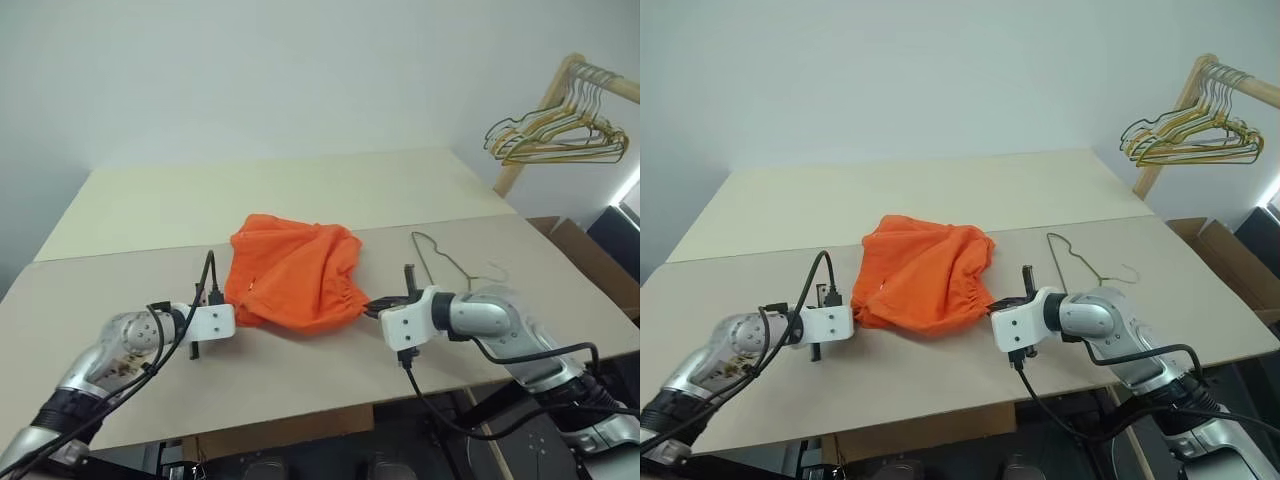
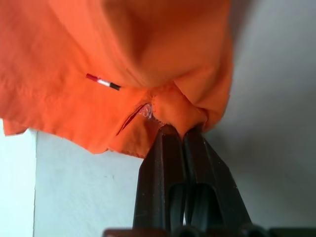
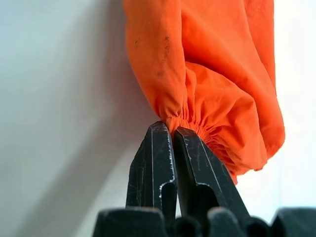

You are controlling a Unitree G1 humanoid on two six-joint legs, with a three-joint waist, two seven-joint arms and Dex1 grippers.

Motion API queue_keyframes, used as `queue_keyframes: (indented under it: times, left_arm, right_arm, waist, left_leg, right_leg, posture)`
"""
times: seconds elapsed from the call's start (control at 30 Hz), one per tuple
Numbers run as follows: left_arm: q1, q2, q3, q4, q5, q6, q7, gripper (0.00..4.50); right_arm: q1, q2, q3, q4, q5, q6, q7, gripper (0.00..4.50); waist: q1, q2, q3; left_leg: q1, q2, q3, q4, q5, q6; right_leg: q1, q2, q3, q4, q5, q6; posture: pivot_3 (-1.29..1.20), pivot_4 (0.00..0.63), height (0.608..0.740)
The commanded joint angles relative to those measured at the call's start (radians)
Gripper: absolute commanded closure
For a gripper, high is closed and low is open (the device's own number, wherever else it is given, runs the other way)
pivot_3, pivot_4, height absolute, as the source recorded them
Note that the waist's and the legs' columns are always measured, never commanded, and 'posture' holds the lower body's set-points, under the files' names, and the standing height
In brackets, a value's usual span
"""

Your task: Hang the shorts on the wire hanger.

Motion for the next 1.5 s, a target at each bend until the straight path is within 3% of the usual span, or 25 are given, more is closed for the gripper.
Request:
queue_keyframes:
  times: [0.03, 0.23, 0.53, 0.67, 0.77, 0.87, 0.97, 1.07, 1.2, 1.27, 1.37, 1.5]
  left_arm:
    - [0.006, 0.110, 0.075, -0.056, -0.145, -0.050, -0.176, 4.48]
    - [0.163, 0.311, 0.188, -0.163, -0.293, -0.100, -0.362, 4.48]
    - [0.277, 0.352, 0.300, -0.274, -0.367, -0.045, -0.418, 4.48]
    - [0.044, 0.210, 0.252, -0.257, -0.375, 0.149, -0.312, 4.48]
    - [-0.276, 0.058, 0.197, -0.080, -0.279, 0.270, -0.179, 4.48]
    - [-0.598, -0.079, 0.146, 0.211, -0.133, 0.268, 0.029, 4.48]
    - [-0.989, -0.215, 0.117, 0.615, 0.006, 0.200, 0.425, 4.48]
    - [-1.218, -0.265, 0.097, 0.871, 0.090, 0.104, 0.729, 4.48]
    - [-1.374, -0.253, 0.067, 1.015, 0.179, -0.025, 1.054, 4.48]
    - [-1.398, -0.239, 0.059, 1.042, 0.201, -0.071, 1.125, 4.48]
    - [-1.359, -0.228, 0.062, 1.050, 0.192, -0.165, 1.066, 4.48]
    - [-1.197, -0.217, 0.088, 0.988, 0.118, -0.310, 0.860, 4.48]
  right_arm:
    - [0.004, -0.058, -0.068, -0.044, 0.077, -0.033, 0.052, 4.50]
    - [0.035, -0.175, -0.121, -0.067, 0.215, -0.103, 0.169, 4.50]
    - [0.033, -0.249, -0.159, -0.074, 0.377, -0.067, 0.295, 4.50]
    - [-0.134, -0.115, -0.145, 0.039, 0.331, 0.019, 0.197, 4.50]
    - [-0.377, 0.043, -0.134, 0.296, 0.141, 0.077, -0.055, 4.50]
    - [-0.613, 0.147, -0.120, 0.604, -0.019, 0.059, -0.326, 4.50]
    - [-0.881, 0.253, -0.154, 0.937, -0.100, 0.045, -0.735, 4.50]
    - [-1.024, 0.297, -0.194, 1.122, -0.107, -0.046, -0.996, 4.50]
    - [-1.046, 0.297, -0.207, 1.184, -0.100, -0.238, -1.122, 4.50]
    - [-1.016, 0.287, -0.196, 1.186, -0.107, -0.293, -1.130, 4.50]
    - [-0.915, 0.252, -0.167, 1.158, -0.130, -0.364, -1.082, 4.50]
    - [-0.743, 0.196, -0.142, 1.080, -0.117, -0.468, -0.948, 4.50]
  waist:
    - [-0.007, 0.000, 0.000]
    - [-0.022, 0.000, 0.000]
    - [-0.018, 0.000, 0.001]
    - [-0.019, 0.000, 0.002]
    - [-0.020, -0.001, 0.004]
    - [-0.022, -0.001, 0.004]
    - [-0.026, -0.002, 0.004]
    - [-0.041, -0.002, 0.004]
    - [-0.077, -0.002, 0.004]
    - [-0.093, -0.002, 0.004]
    - [-0.109, -0.002, 0.004]
    - [-0.113, 0.002, 0.003]
  left_leg:
    - [0.000, 0.000, 0.000, 0.000, 0.000, 0.000]
    - [0.000, 0.000, 0.000, 0.000, -0.002, 0.003]
    - [0.000, -0.001, 0.001, 0.002, -0.004, 0.005]
    - [0.001, -0.001, 0.001, 0.003, -0.004, 0.005]
    - [0.000, -0.001, 0.001, 0.009, -0.003, 0.003]
    - [0.000, -0.003, 0.001, 0.013, 0.002, 0.000]
    - [-0.001, -0.004, 0.002, 0.011, 0.004, -0.001]
    - [-0.015, -0.004, 0.000, 0.007, 0.005, -0.004]
    - [-0.015, -0.009, 0.001, -0.013, 0.005, -0.005]
    - [-0.015, -0.010, 0.003, -0.019, 0.006, -0.006]
    - [-0.015, -0.011, 0.002, -0.022, 0.006, -0.007]
    - [-0.009, -0.010, 0.003, -0.021, 0.007, -0.008]
  right_leg:
    - [0.000, 0.000, 0.000, 0.000, 0.000, 0.000]
    - [0.000, -0.002, 0.000, 0.000, -0.004, 0.003]
    - [0.001, -0.003, 0.000, 0.001, -0.005, 0.005]
    - [0.002, -0.003, 0.000, 0.001, -0.005, 0.005]
    - [0.003, -0.001, 0.000, 0.005, -0.003, 0.006]
    - [0.004, 0.001, 0.000, 0.007, 0.003, 0.002]
    - [0.002, 0.002, 0.000, 0.007, 0.005, 0.000]
    - [-0.013, 0.002, -0.001, 0.008, 0.006, -0.001]
    - [-0.019, 0.001, -0.004, 0.001, 0.003, 0.002]
    - [-0.019, 0.000, -0.009, -0.002, 0.001, 0.004]
    - [-0.015, -0.001, -0.012, -0.009, -0.003, 0.005]
    - [-0.008, -0.001, -0.012, -0.010, -0.003, 0.005]
  posture:
    - [0.04, 0.000, 0.740]
    - [0.06, 0.000, 0.740]
    - [0.06, 0.000, 0.740]
    - [0.05, 0.000, 0.740]
    - [0.04, 0.000, 0.740]
    - [0.03, 0.000, 0.740]
    - [0.03, 0.000, 0.740]
    - [0.03, 0.000, 0.740]
    - [0.02, 0.000, 0.740]
    - [0.02, 0.000, 0.740]
    - [0.02, 0.000, 0.740]
    - [0.02, 0.000, 0.740]
